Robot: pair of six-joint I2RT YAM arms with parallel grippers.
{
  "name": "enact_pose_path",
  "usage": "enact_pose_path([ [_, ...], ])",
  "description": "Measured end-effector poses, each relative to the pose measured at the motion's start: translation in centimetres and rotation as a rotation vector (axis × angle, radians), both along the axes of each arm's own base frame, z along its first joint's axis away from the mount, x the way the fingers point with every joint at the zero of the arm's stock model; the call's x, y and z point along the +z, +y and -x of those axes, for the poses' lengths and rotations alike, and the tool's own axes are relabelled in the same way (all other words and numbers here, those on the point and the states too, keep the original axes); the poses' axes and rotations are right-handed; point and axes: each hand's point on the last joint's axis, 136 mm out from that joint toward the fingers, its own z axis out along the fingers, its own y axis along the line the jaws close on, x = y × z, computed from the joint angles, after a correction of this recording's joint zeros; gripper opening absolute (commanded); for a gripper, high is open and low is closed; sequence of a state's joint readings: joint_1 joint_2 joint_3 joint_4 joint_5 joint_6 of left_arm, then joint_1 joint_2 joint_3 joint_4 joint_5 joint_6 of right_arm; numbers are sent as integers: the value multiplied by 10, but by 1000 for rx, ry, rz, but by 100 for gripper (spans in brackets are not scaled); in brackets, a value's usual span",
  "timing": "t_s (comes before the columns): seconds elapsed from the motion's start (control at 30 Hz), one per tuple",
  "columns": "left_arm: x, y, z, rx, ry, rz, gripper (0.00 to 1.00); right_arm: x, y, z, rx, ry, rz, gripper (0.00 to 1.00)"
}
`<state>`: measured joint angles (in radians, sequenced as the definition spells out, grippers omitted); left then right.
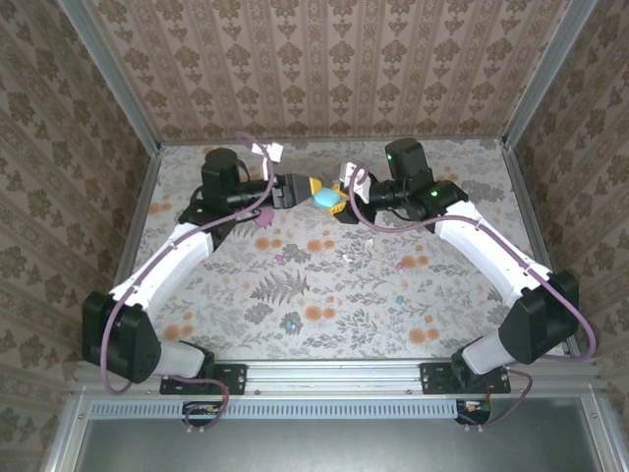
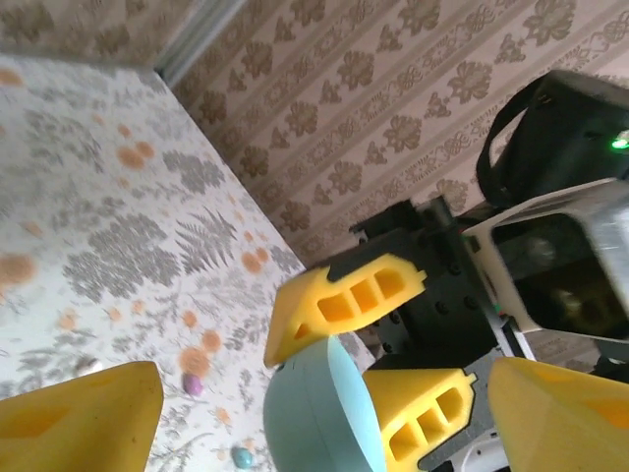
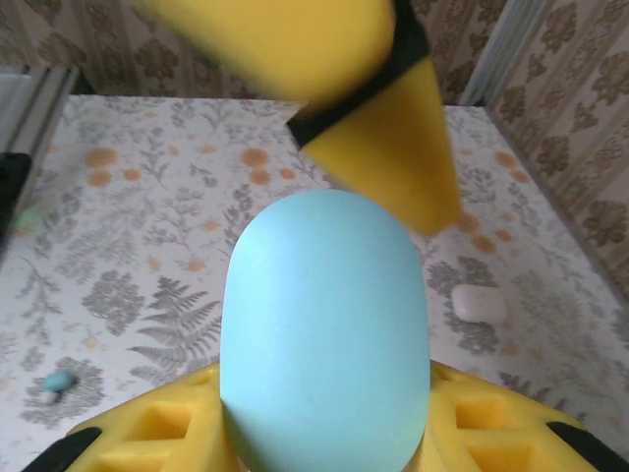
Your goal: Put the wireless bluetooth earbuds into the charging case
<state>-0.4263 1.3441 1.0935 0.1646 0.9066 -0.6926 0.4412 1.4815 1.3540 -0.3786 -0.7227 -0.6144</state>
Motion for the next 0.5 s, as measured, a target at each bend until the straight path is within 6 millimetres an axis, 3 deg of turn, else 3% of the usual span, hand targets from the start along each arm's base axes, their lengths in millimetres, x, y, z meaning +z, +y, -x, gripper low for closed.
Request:
enact_pose_path([
  [0.1, 19, 17, 2, 26, -178, -9, 92, 4, -2, 5, 6, 68, -29, 32],
  [0.2, 27, 24, 19, 5, -381, -37, 92, 12, -6, 9, 10, 136, -68, 32],
  [0.33, 18, 26, 43, -72, -625, -81, 86, 23, -8, 12, 20, 186, -111, 32],
  [0.5, 5, 16, 50, -153, -740, -101, 77, 23, -7, 19, 40, 239, -126, 32],
])
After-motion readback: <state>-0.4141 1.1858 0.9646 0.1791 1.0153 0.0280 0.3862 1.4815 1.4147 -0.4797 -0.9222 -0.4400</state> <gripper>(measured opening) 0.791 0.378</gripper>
